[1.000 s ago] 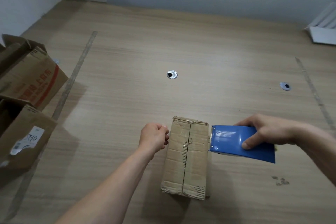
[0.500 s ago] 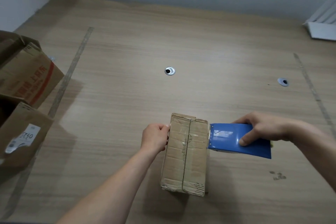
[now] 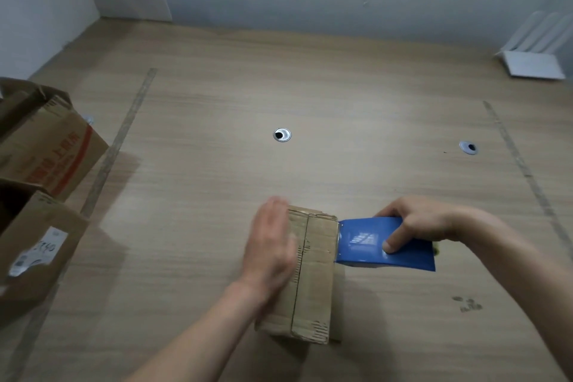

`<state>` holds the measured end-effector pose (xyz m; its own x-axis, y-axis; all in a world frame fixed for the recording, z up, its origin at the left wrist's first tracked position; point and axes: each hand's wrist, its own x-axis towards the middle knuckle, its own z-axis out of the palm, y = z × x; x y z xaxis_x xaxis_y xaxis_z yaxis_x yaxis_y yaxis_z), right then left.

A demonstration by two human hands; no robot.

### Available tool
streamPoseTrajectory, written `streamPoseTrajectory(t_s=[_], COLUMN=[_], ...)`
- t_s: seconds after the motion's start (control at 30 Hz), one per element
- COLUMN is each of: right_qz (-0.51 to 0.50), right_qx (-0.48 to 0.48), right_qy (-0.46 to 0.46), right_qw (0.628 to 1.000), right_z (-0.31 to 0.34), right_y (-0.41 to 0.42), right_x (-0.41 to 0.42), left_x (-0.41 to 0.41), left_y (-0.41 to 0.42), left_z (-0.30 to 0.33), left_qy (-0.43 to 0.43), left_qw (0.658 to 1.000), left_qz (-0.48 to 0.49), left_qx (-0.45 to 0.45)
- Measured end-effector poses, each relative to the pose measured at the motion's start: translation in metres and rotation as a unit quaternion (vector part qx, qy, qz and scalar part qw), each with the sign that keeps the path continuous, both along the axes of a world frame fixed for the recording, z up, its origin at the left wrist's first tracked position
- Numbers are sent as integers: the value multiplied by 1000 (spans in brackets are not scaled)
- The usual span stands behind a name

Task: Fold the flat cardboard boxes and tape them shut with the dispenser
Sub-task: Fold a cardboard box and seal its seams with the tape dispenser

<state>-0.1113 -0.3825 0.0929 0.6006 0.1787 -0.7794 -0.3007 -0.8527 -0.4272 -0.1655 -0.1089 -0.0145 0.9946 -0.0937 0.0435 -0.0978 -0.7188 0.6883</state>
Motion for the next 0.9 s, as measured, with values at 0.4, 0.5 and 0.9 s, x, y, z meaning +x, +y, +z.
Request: streamPoseTrajectory(t_s=[0.4,0.5,0.9], right_qz=[1,2,22], right_qx=[42,62,-33], right_qy=[13,16,6], right_qw=[999,998,999], right_z=[-3,4,12], right_y=[-15,-25,-29], right_x=[-12,-18,-30], left_x=[-24,-25,-24], left_y=[-29,-30,-31], left_z=[-4,-3,-2], left_qy=[79,75,70], left_qw=[914,912,911], left_qz=[-214,-222,-235], left_qx=[335,336,332])
